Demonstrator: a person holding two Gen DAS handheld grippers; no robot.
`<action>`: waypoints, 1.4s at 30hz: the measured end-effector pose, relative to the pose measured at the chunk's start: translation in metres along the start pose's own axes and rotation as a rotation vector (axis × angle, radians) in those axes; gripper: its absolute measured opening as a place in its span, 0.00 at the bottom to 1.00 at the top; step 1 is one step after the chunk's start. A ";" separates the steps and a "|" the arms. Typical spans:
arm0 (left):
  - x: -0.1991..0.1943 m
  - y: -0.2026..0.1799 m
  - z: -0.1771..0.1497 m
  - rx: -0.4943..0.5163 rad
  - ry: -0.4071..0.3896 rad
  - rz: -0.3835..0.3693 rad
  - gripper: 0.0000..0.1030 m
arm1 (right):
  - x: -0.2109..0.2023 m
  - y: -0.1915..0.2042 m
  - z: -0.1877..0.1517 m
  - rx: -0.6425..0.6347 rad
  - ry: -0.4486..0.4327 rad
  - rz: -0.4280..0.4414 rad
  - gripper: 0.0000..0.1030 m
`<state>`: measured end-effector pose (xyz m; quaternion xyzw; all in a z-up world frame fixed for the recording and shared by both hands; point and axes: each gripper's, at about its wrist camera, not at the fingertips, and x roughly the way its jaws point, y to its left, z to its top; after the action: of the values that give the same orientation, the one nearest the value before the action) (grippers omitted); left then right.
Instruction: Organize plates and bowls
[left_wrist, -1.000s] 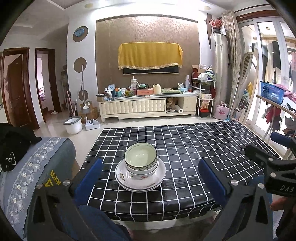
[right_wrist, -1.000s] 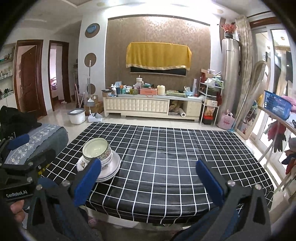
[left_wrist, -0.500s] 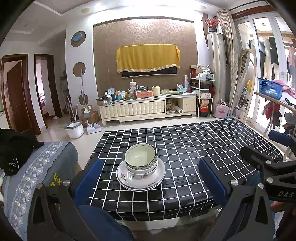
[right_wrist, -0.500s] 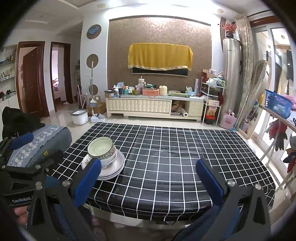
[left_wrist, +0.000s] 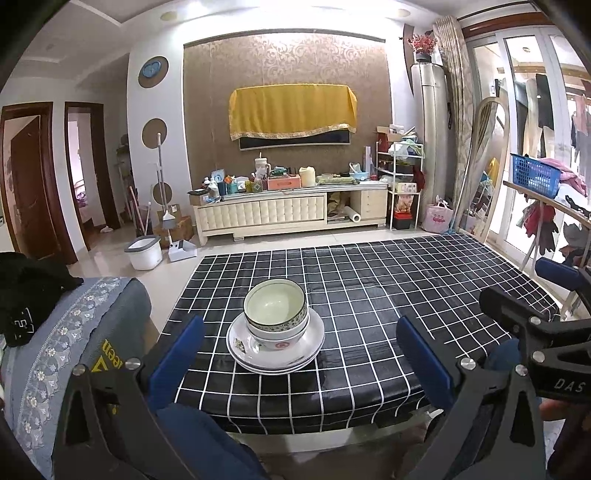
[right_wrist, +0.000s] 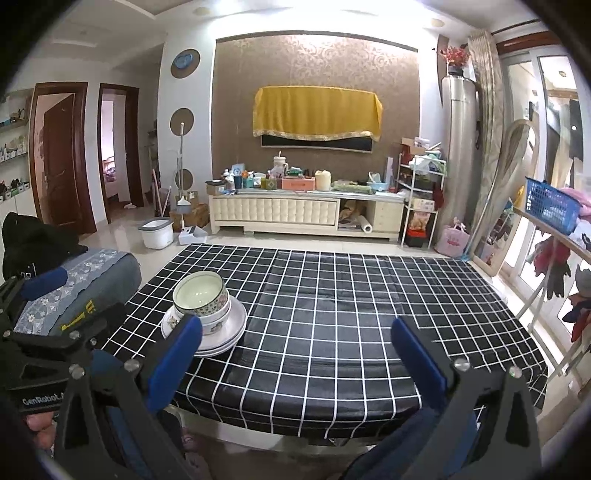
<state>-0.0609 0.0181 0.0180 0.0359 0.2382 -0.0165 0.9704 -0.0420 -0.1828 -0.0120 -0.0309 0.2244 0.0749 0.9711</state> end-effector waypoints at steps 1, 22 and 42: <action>-0.001 -0.001 0.000 0.000 0.001 -0.001 1.00 | 0.000 0.000 0.000 0.002 0.000 -0.001 1.00; -0.002 0.001 -0.001 0.001 0.007 -0.013 1.00 | 0.002 0.005 -0.005 -0.007 0.009 -0.014 1.00; 0.001 0.002 -0.004 -0.013 0.023 0.008 1.00 | 0.008 0.003 -0.010 -0.009 0.021 -0.009 1.00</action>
<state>-0.0617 0.0201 0.0138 0.0306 0.2494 -0.0106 0.9679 -0.0392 -0.1792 -0.0245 -0.0370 0.2341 0.0713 0.9689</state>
